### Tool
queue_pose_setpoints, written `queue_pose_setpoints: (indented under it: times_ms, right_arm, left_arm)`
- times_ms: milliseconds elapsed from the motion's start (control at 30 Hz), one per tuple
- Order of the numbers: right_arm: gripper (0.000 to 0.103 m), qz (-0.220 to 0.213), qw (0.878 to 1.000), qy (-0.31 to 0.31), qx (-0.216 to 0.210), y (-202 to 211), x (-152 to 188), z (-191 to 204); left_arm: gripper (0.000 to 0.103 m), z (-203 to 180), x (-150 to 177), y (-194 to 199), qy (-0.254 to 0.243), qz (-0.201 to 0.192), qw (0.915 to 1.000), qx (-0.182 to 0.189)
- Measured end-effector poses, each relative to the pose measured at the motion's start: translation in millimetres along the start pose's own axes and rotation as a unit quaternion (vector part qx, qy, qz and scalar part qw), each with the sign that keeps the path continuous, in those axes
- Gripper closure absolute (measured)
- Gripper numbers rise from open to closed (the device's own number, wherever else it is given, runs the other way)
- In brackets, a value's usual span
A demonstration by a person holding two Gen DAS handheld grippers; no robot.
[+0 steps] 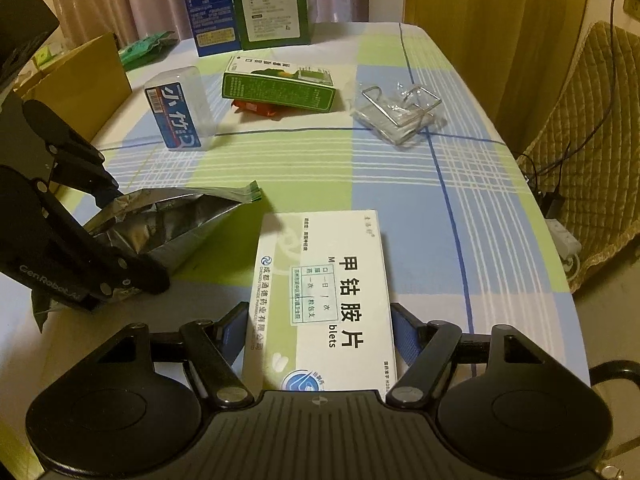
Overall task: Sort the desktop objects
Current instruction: 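Lift the foil bag and white box and carry both toward the cardboard box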
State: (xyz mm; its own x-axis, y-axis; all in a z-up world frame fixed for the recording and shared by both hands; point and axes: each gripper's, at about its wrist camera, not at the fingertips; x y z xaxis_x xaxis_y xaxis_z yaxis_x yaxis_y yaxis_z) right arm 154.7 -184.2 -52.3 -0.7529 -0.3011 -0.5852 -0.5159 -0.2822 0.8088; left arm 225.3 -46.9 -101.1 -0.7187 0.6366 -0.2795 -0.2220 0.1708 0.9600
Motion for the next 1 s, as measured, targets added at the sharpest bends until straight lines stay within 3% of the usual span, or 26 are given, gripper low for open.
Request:
queue_pose_setpoints:
  times_ms: [200,567,800,1000]
  right_arm:
    - [0.035,-0.002,1.000,0.010,0.007,1,2,3]
    - [0.035,-0.019,1.000,-0.007,-0.002,12,7,13]
    - [0.035,-0.028,0.999,-0.014,-0.006,41,8,35]
    - [0.035,-0.067,0.997,0.005,-0.021,77,-22,70]
  left_arm:
    - [0.070,-1,9,8,0.026,-0.004,0.9997,-0.001]
    - [0.071,-2,35,36,0.086,-0.015,0.9961,-0.015]
    - [0.071,-7,49,76,0.095,-0.034,0.9945,-0.030]
    - [0.071,3,67,131,0.115,-0.067,0.9897,-0.053]
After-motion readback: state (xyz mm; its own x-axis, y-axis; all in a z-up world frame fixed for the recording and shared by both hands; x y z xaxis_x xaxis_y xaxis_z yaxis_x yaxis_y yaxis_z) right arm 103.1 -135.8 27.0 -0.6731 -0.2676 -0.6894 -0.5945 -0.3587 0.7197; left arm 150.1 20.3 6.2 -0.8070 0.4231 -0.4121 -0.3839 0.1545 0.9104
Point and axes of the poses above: each gripper's, at about its wrist camera, not at the fingertips, and y roughly against the way its jaws point, z to its left, x to its underside, and after that the axes turned 1 degree about y, right-handed
